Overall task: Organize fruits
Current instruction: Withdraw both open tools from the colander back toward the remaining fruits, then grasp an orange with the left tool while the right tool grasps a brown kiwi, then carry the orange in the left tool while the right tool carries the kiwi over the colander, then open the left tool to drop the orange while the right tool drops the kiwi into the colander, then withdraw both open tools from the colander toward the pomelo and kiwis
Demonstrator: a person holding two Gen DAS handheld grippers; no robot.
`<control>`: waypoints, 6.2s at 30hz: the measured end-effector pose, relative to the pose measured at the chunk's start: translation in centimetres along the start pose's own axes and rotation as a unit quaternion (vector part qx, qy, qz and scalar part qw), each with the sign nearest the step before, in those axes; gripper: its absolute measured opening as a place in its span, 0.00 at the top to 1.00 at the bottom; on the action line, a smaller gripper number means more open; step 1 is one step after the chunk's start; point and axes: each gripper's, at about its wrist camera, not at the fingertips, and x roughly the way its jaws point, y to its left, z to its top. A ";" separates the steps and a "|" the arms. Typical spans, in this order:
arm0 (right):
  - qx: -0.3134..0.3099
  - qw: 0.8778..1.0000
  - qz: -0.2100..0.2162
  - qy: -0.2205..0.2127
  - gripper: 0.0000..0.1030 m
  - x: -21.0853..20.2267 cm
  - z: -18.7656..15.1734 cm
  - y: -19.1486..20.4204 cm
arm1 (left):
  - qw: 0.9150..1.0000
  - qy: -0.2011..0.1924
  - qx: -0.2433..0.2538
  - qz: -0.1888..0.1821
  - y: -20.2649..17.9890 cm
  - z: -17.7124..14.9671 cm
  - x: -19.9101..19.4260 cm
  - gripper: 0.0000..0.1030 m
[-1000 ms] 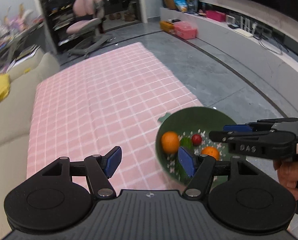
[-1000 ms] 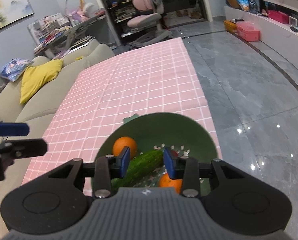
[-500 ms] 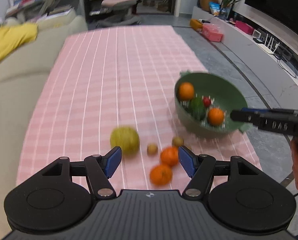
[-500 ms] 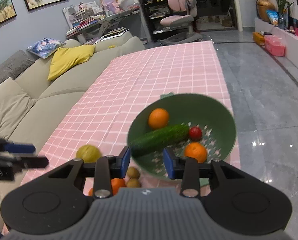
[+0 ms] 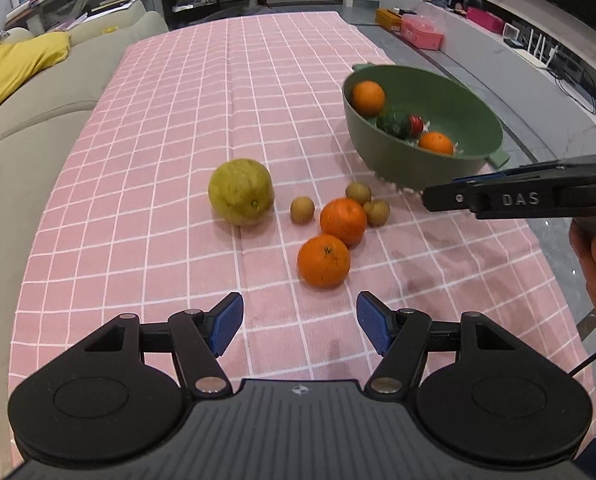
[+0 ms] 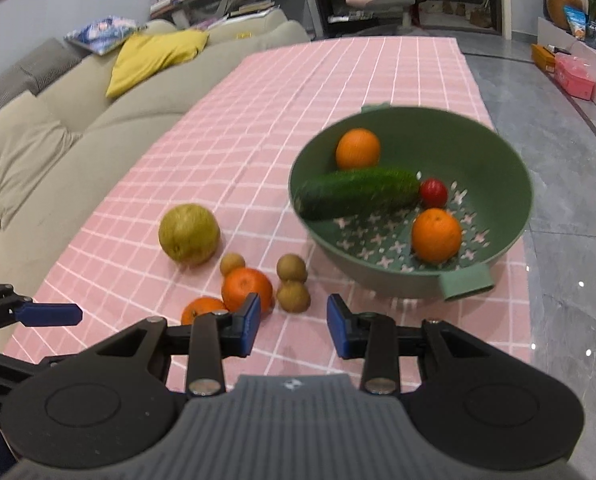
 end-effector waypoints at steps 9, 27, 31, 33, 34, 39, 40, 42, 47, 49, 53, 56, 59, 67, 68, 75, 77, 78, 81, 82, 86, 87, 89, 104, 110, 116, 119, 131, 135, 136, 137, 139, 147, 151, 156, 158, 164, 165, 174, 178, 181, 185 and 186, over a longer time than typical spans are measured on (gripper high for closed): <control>-0.003 1.000 -0.009 0.022 0.67 2.6 0.0 0.3 | 1.000 0.014 -0.009 -0.021 0.6 -1.1 1.8 0.26; 0.021 0.998 -0.039 0.050 0.66 5.6 -0.3 0.6 | 0.999 0.006 -0.007 -0.043 0.9 -0.2 4.4 0.26; 0.057 0.996 -0.040 0.058 0.65 6.2 -0.6 -0.1 | 0.999 0.007 0.002 -0.048 0.6 -0.1 5.3 0.26; 0.072 0.995 -0.039 0.054 0.65 6.4 -0.7 -0.3 | 0.999 0.005 0.006 -0.049 0.4 0.0 5.6 0.26; 0.081 0.995 -0.036 0.053 0.62 6.4 -0.7 -0.5 | 0.999 0.005 0.008 -0.050 0.4 0.1 5.9 0.26; 0.108 0.993 -0.022 0.036 0.58 6.4 -0.2 -0.9 | 0.998 -0.001 0.043 -0.052 -0.1 0.5 6.7 0.26; 0.109 0.993 -0.020 0.032 0.58 6.4 -0.2 -0.8 | 0.997 -0.003 0.053 -0.053 -0.2 0.6 6.8 0.26; 0.113 0.993 -0.018 0.028 0.58 6.5 0.0 -0.8 | 0.996 -0.005 0.075 -0.057 -0.5 0.7 7.1 0.26; 0.125 0.992 -0.012 0.025 0.59 7.0 0.3 -0.9 | 0.990 -0.008 0.124 -0.070 -0.9 1.1 7.9 0.27; 0.128 0.991 -0.011 0.025 0.59 7.3 0.4 -1.1 | 0.988 -0.010 0.136 -0.078 -1.0 1.2 8.1 0.27; 0.139 0.990 -0.012 0.025 0.66 7.7 0.6 -1.2 | 0.986 -0.011 0.148 -0.082 -1.0 1.5 8.6 0.28; 0.155 0.987 -0.008 0.034 0.76 8.0 0.4 -1.6 | 0.986 -0.010 0.142 -0.090 -0.7 1.7 8.8 0.35; 0.156 0.987 -0.005 0.034 0.78 8.2 0.3 -1.4 | 0.986 -0.012 0.137 -0.096 -0.5 1.9 9.1 0.36; 0.151 0.988 -0.003 0.035 0.79 8.3 0.4 -1.3 | 0.988 -0.011 0.115 -0.101 0.2 1.7 9.0 0.50; 0.151 0.988 -0.003 0.036 0.79 8.3 0.4 -1.4 | 0.988 -0.011 0.114 -0.101 0.2 1.7 8.9 0.50; 0.152 0.987 -0.003 0.041 0.79 8.1 0.5 -1.5 | 0.988 -0.007 0.114 -0.101 0.3 1.4 8.5 0.50; 0.153 0.987 -0.002 0.043 0.79 8.1 0.6 -1.5 | 0.989 -0.007 0.113 -0.099 0.5 1.4 8.2 0.50; 0.154 0.987 -0.002 0.043 0.79 8.0 0.6 -1.5 | 0.989 -0.009 0.111 -0.098 0.6 1.4 7.9 0.50; 0.157 0.987 0.004 0.042 0.79 7.5 0.9 -1.4 | 0.990 -0.012 0.102 -0.099 1.2 1.4 7.2 0.50; 0.156 0.987 0.005 0.041 0.79 7.3 1.0 -1.4 | 0.990 -0.013 0.100 -0.097 1.4 1.5 6.9 0.50; 0.155 0.987 0.013 0.038 0.79 6.1 1.5 -1.0 | 0.991 -0.017 0.102 -0.085 2.0 2.0 5.7 0.50; 0.153 0.987 0.015 0.036 0.79 5.7 1.6 -0.8 | 0.991 -0.018 0.103 -0.083 2.1 2.3 5.4 0.50; 0.148 0.988 0.019 0.032 0.79 5.0 1.9 -0.5 | 0.991 -0.023 0.105 -0.081 2.3 3.0 4.7 0.50; 0.170 0.984 0.026 -0.049 0.79 -1.9 5.4 -2.8 | 0.980 -0.066 0.167 -0.084 -1.5 10.2 2.1 0.50; 0.202 0.976 0.014 -0.075 0.79 -3.6 6.3 -5.4 | 0.973 -0.073 0.198 -0.092 -4.3 12.1 2.5 0.50; 0.222 0.970 -0.012 -0.095 0.79 -4.3 7.0 -7.9 | 0.969 -0.073 0.210 -0.105 -6.7 13.9 3.8 0.50; 0.231 0.968 -0.023 -0.098 0.79 -4.3 7.5 -9.3 | 0.966 -0.068 0.226 -0.102 -7.8 14.8 5.0 0.50; 0.273 0.957 -0.052 -0.078 0.79 -1.0 8.2 -13.3 | 0.927 -0.045 0.358 -0.102 -12.0 18.2 10.4 0.50; 0.277 0.957 -0.055 -0.072 0.79 0.2 8.2 -13.5 | 0.917 -0.021 0.391 -0.077 -12.9 18.7 13.0 0.50; 0.276 0.957 -0.057 -0.071 0.79 0.6 8.2 -13.5 | 0.914 -0.018 0.397 -0.076 -13.0 18.8 13.6 0.50; 0.275 0.957 -0.058 -0.070 0.79 0.9 8.3 -13.5 | 0.913 -0.014 0.402 -0.076 -13.2 18.8 14.1 0.50; 0.274 0.958 -0.058 -0.068 0.79 1.4 8.3 -13.5 | 0.910 -0.011 0.408 -0.072 -13.4 18.8 14.8 0.50; 0.273 0.958 -0.064 -0.059 0.79 2.9 8.3 -13.7 | 0.901 0.000 0.430 -0.057 -13.8 19.3 16.5 0.50; 0.269 0.959 -0.061 -0.062 0.78 3.0 8.2 -13.5 | 0.898 0.003 0.438 -0.049 -14.0 19.3 16.9 0.45; 0.273 0.958 -0.060 -0.064 0.75 3.1 8.3 -13.7 | 0.898 -0.013 0.438 -0.038 -14.2 19.4 16.3 0.28; 0.275 0.957 -0.060 -0.067 0.75 3.0 8.3 -13.8 | 0.900 -0.019 0.433 -0.041 -14.1 19.8 15.8 0.27; 0.279 0.955 -0.059 -0.083 0.75 1.8 8.6 -13.8 | 0.918 -0.032 0.393 -0.050 -12.7 21.3 13.6 0.26; 0.279 0.955 -0.059 -0.086 0.75 1.6 8.7 -13.8 | 0.921 -0.036 0.385 -0.051 -12.3 21.5 13.1 0.26; 0.274 0.955 -0.053 -0.103 0.75 -0.2 9.1 -13.2 | 0.941 -0.069 0.331 -0.011 -8.8 21.3 8.0 0.25; 0.263 0.957 -0.049 -0.108 0.75 -1.0 9.1 -12.2 | 0.960 -0.081 0.267 -0.007 -5.8 19.9 5.4 0.25; 0.245 0.962 -0.048 -0.111 0.75 -1.6 9.1 -11.1 | 0.978 -0.086 0.189 -0.012 -2.4 17.9 3.6 0.22; 0.228 0.966 -0.044 -0.114 0.75 -2.4 9.0 -9.9 | 0.992 -0.073 0.104 -0.017 1.5 14.4 2.1 0.22; 0.223 0.967 -0.043 -0.115 0.75 -2.7 8.9 -9.5 | 0.993 -0.071 0.090 -0.014 2.4 13.4 1.7 0.22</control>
